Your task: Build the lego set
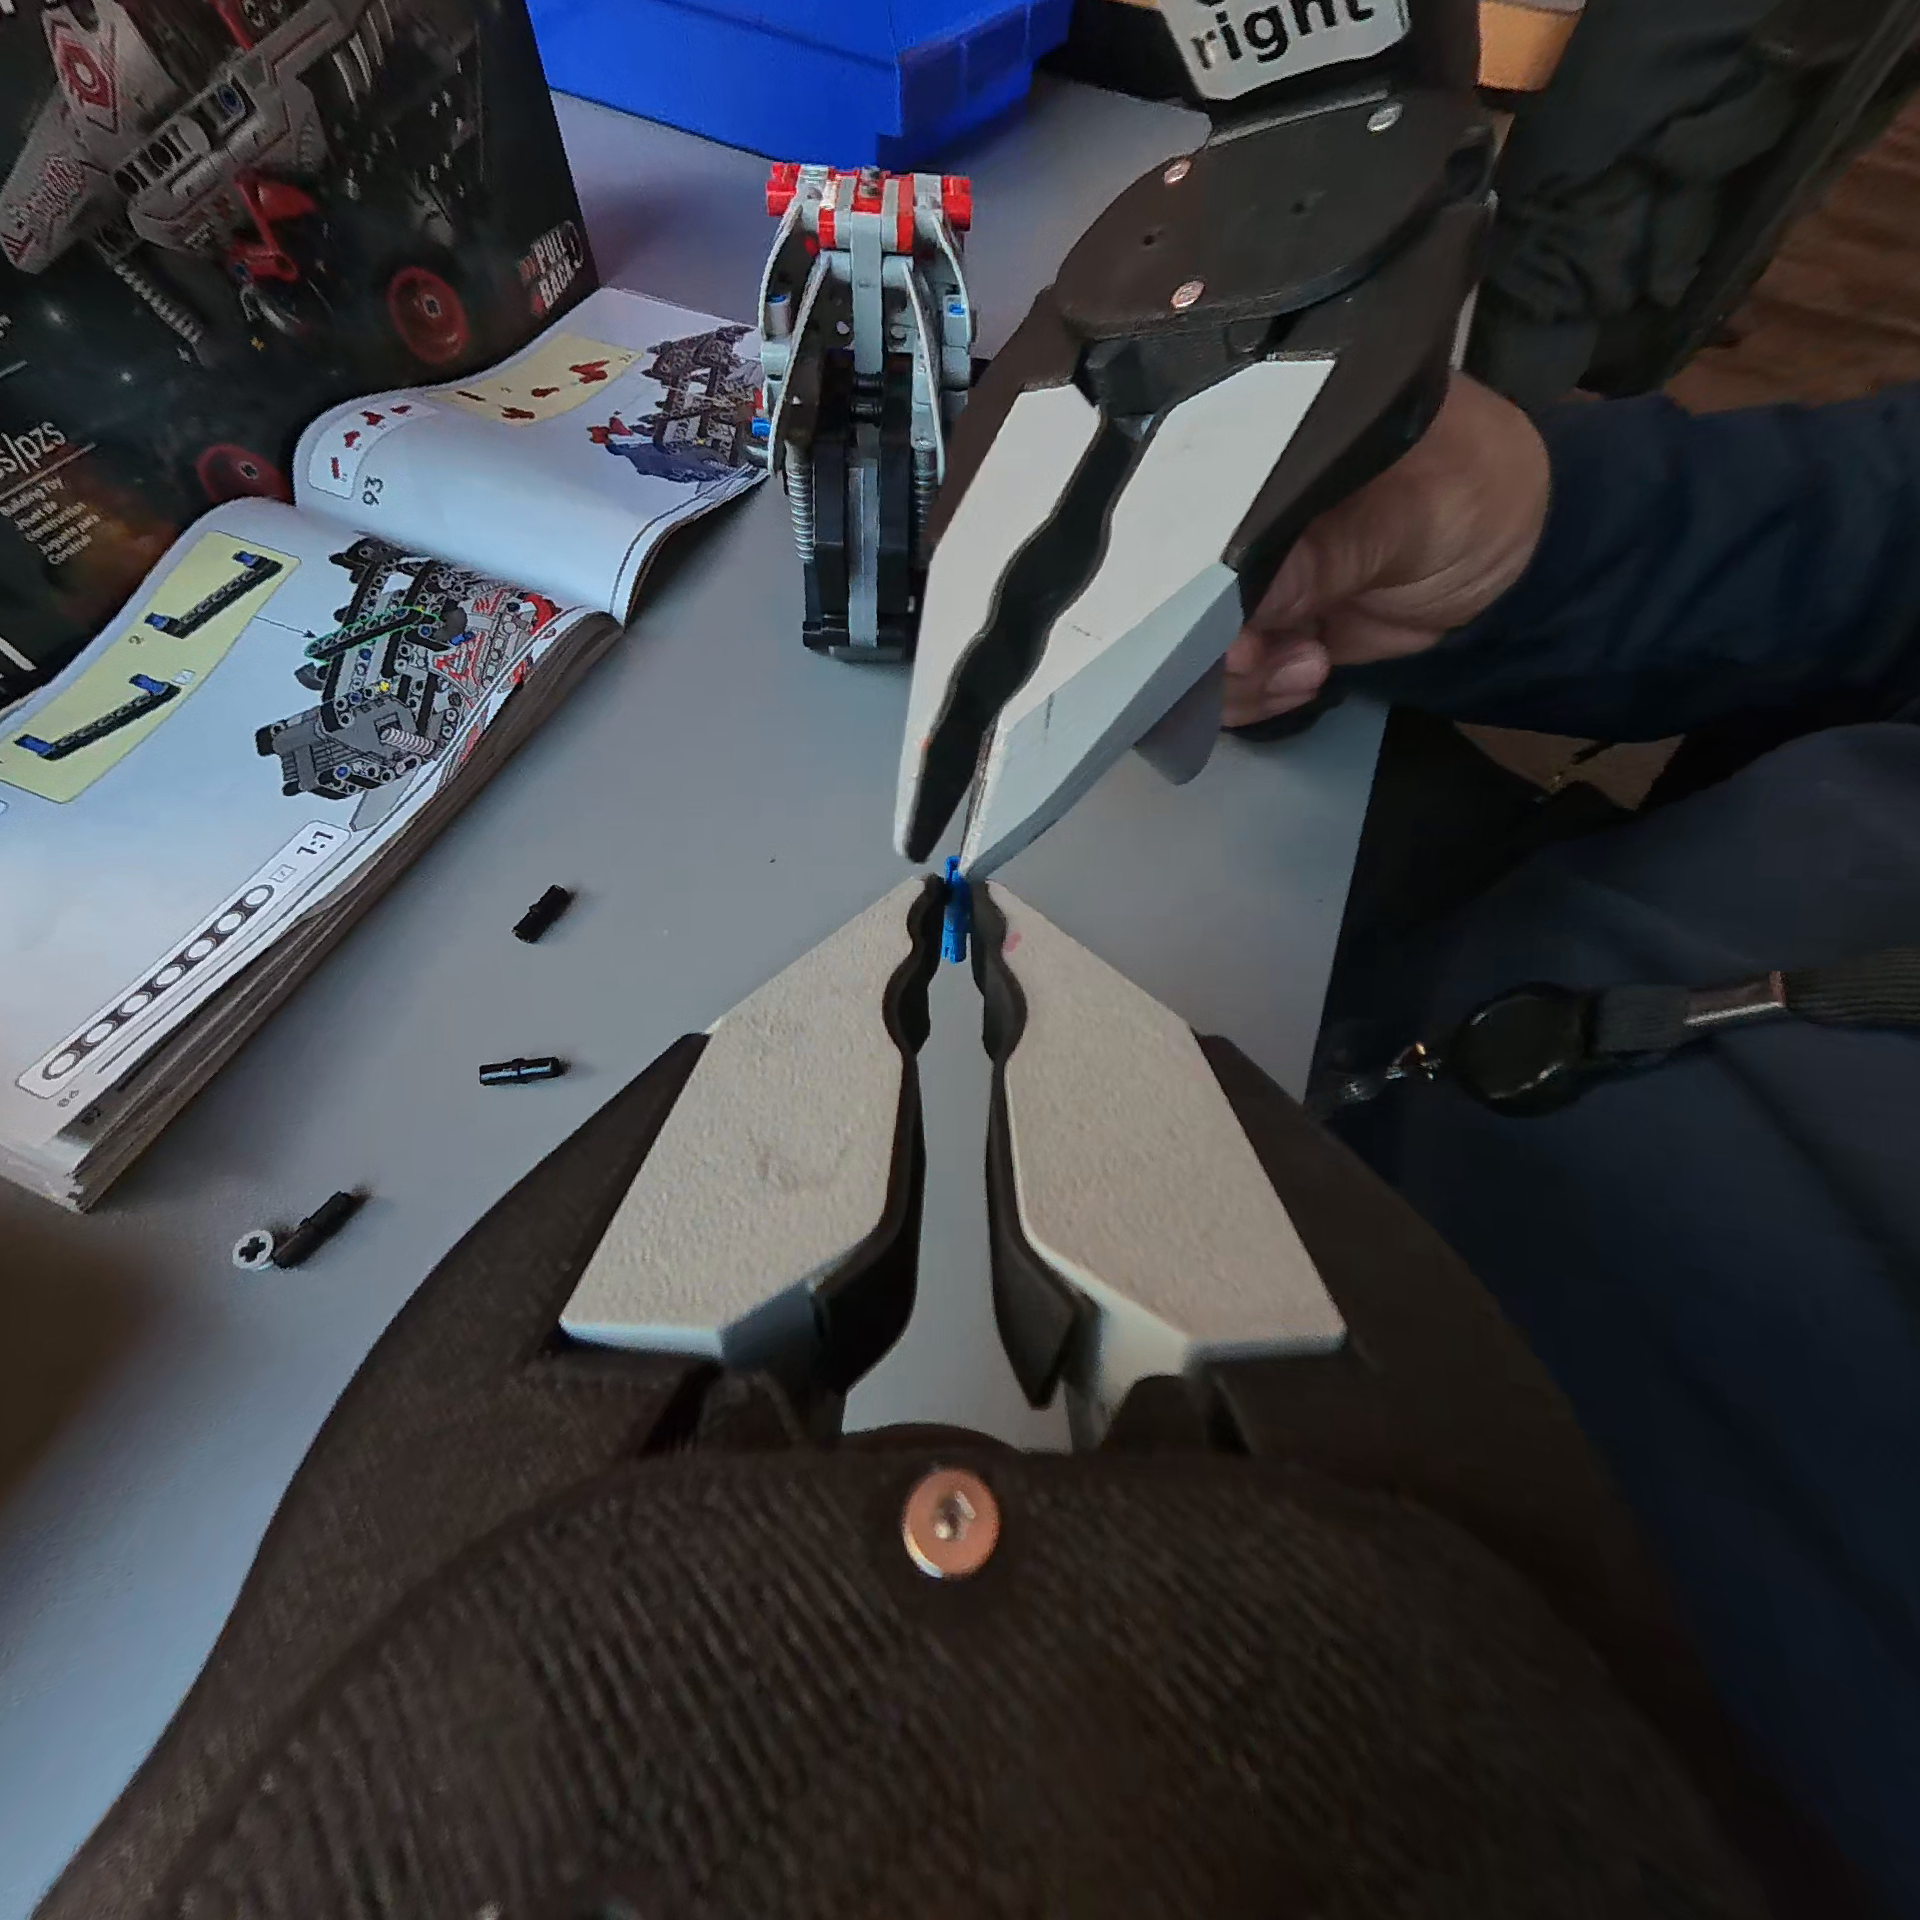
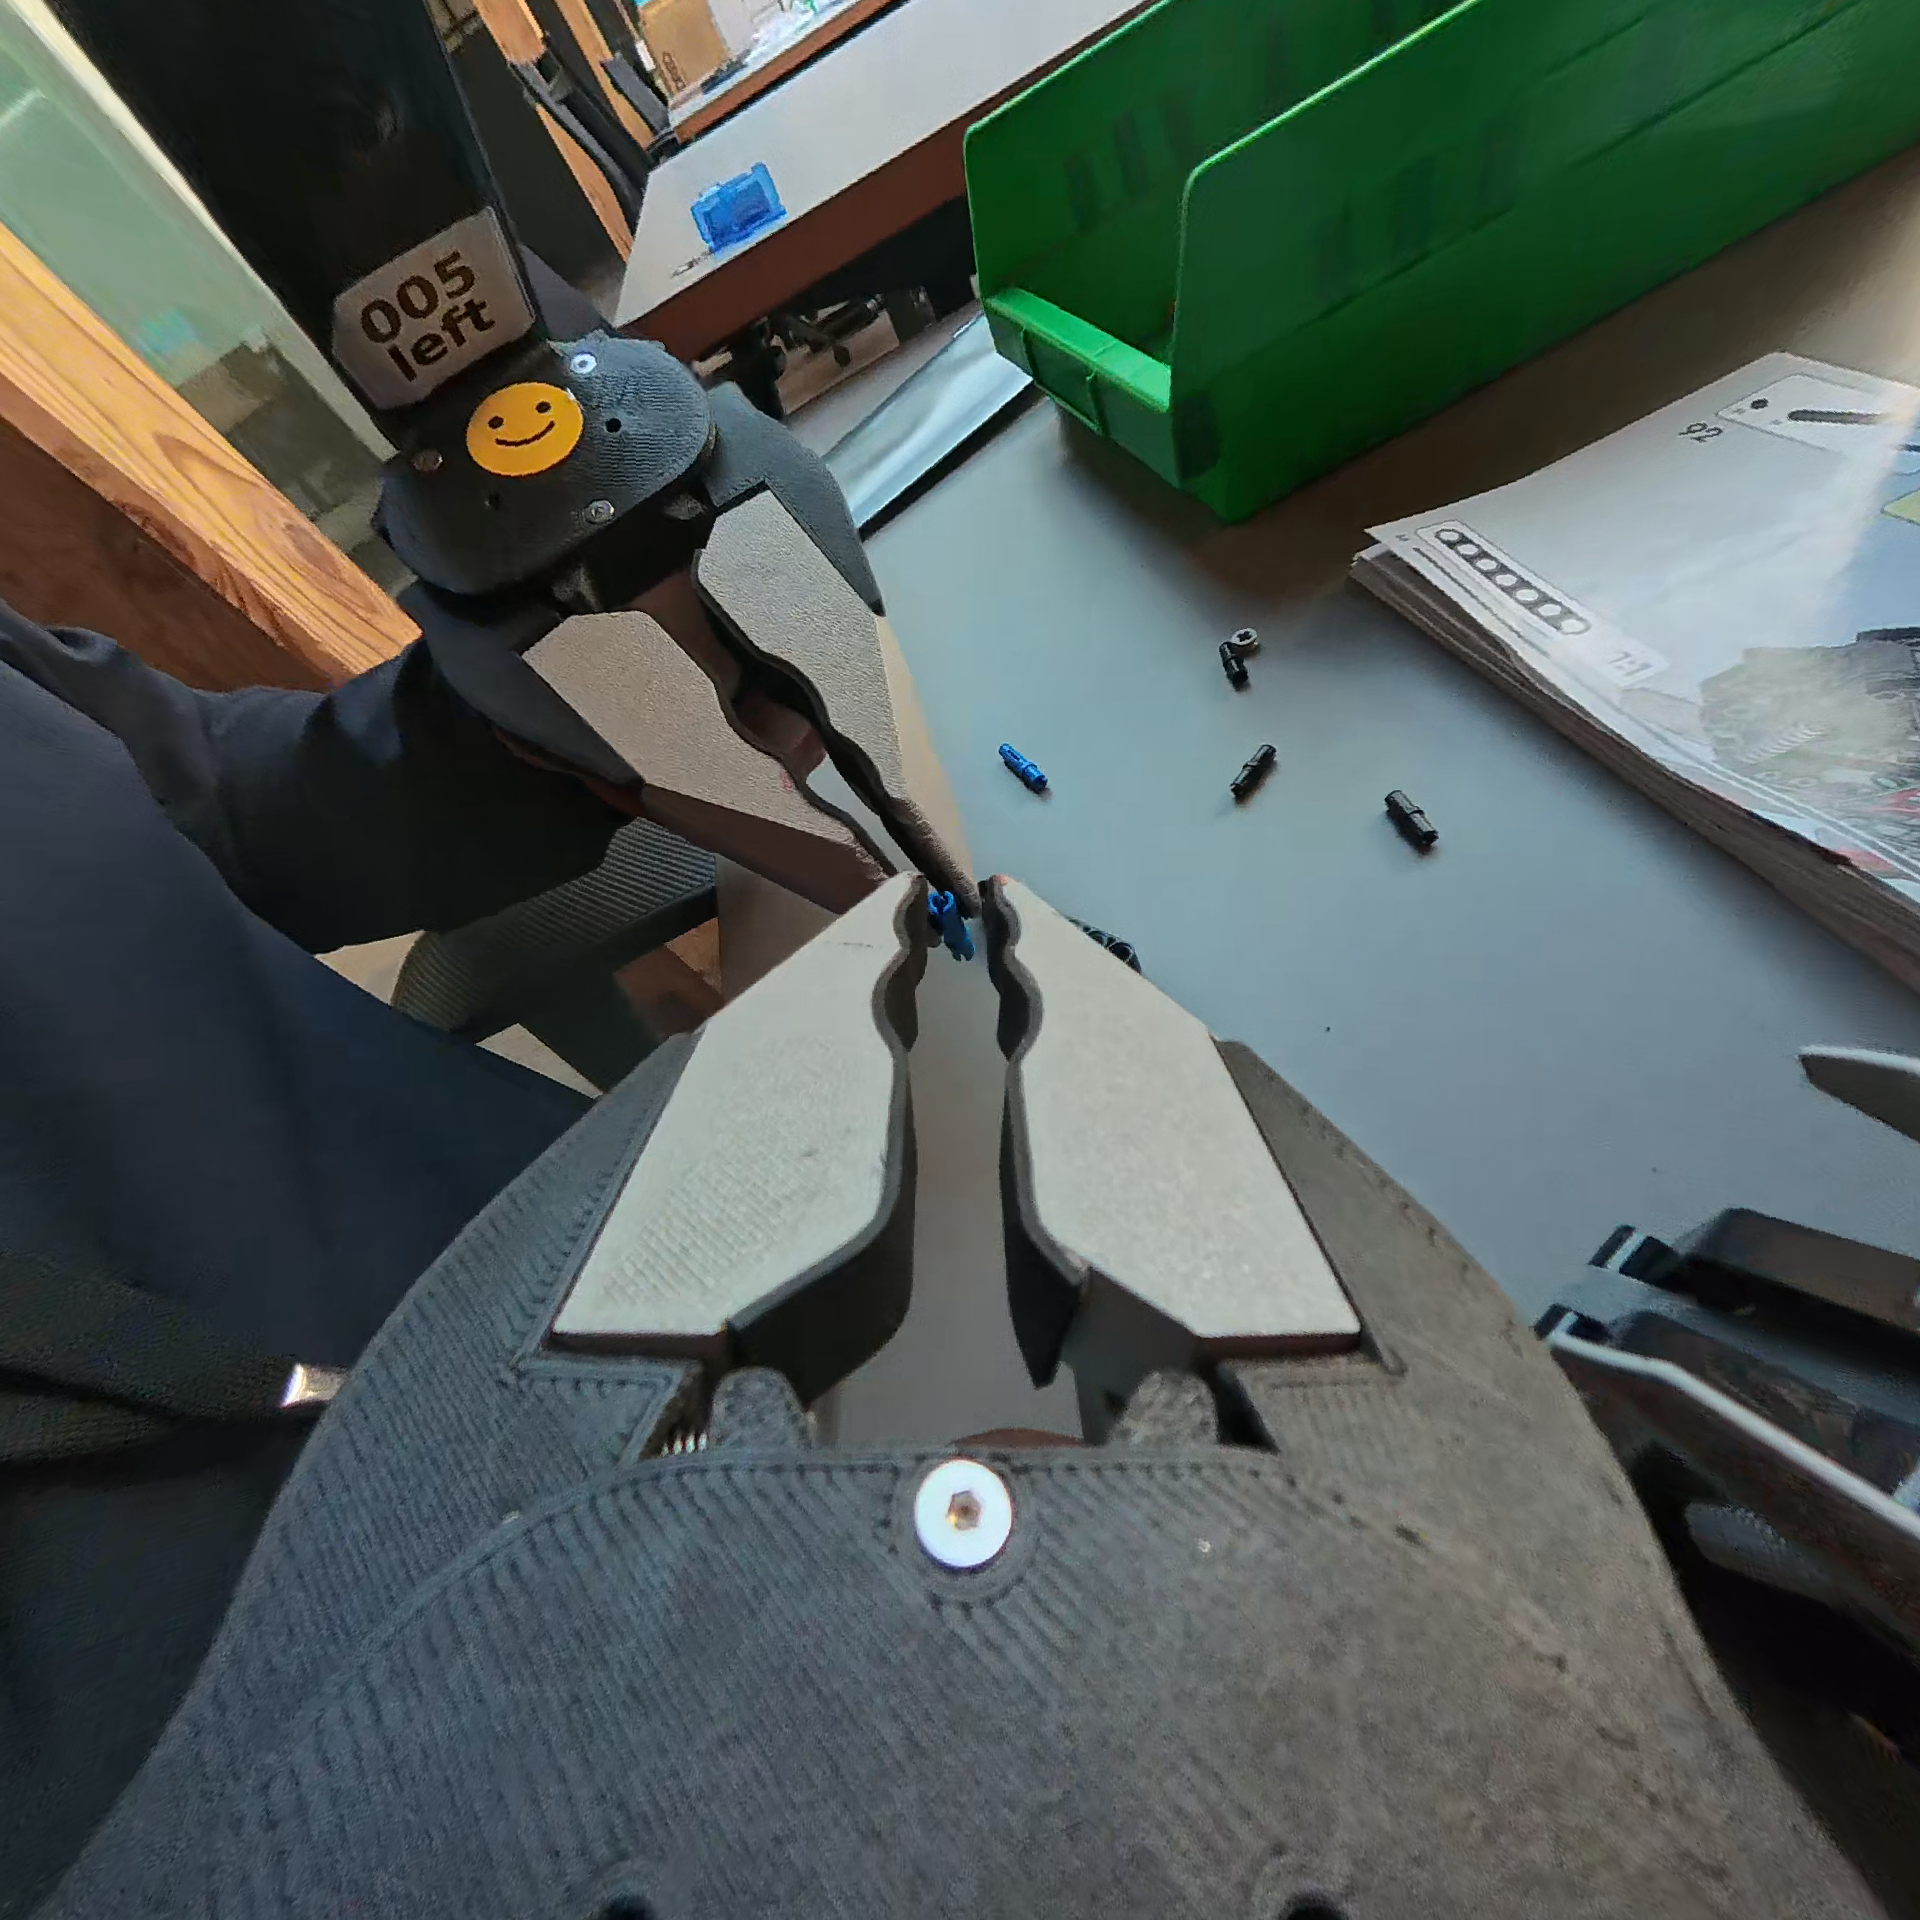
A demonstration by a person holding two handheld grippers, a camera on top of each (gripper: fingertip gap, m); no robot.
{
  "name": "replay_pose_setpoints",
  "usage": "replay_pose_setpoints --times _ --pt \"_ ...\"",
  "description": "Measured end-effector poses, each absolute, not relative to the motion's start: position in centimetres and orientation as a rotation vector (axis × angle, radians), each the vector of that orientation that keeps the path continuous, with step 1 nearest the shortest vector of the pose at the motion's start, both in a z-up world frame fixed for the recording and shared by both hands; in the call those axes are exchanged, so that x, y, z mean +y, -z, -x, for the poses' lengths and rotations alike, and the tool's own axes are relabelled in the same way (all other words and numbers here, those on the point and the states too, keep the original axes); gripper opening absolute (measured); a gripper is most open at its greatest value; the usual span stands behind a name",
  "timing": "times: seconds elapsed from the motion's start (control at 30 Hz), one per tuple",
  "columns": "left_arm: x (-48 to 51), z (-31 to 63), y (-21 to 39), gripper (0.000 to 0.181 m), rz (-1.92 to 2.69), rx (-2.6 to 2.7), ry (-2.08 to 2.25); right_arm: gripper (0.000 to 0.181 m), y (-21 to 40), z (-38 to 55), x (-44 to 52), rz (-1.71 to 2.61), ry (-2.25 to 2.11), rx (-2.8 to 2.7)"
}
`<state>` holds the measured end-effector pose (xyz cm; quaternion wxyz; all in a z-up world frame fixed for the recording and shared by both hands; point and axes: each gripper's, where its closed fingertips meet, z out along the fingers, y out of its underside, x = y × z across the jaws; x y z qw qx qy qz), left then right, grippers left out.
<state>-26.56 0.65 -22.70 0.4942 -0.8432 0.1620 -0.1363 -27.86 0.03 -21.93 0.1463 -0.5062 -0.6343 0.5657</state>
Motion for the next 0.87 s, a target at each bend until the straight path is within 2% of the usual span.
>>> replay_pose_setpoints --times 0.13,0.27,0.37,0.87 --pt "0.6 26.5 23.0 0.001 2.023 0.433 0.257 0.004 22.2 27.7 -0.2 1.438 -1.597 -1.83" --pt "0.4 26.0 22.5 0.001 1.966 0.517 0.211 0.009 21.5 27.5 -0.3 1.349 -1.588 -1.826" --pt "0.2 27.0 21.6 0.001 1.886 0.496 0.239 0.016 20.9 27.5 0.2 1.302 -1.616 -1.764" --pt "-0.4 30.6 17.8 0.001 1.578 0.444 0.467 0.021 19.4 27.9 1.4 1.213 -1.628 -1.616"
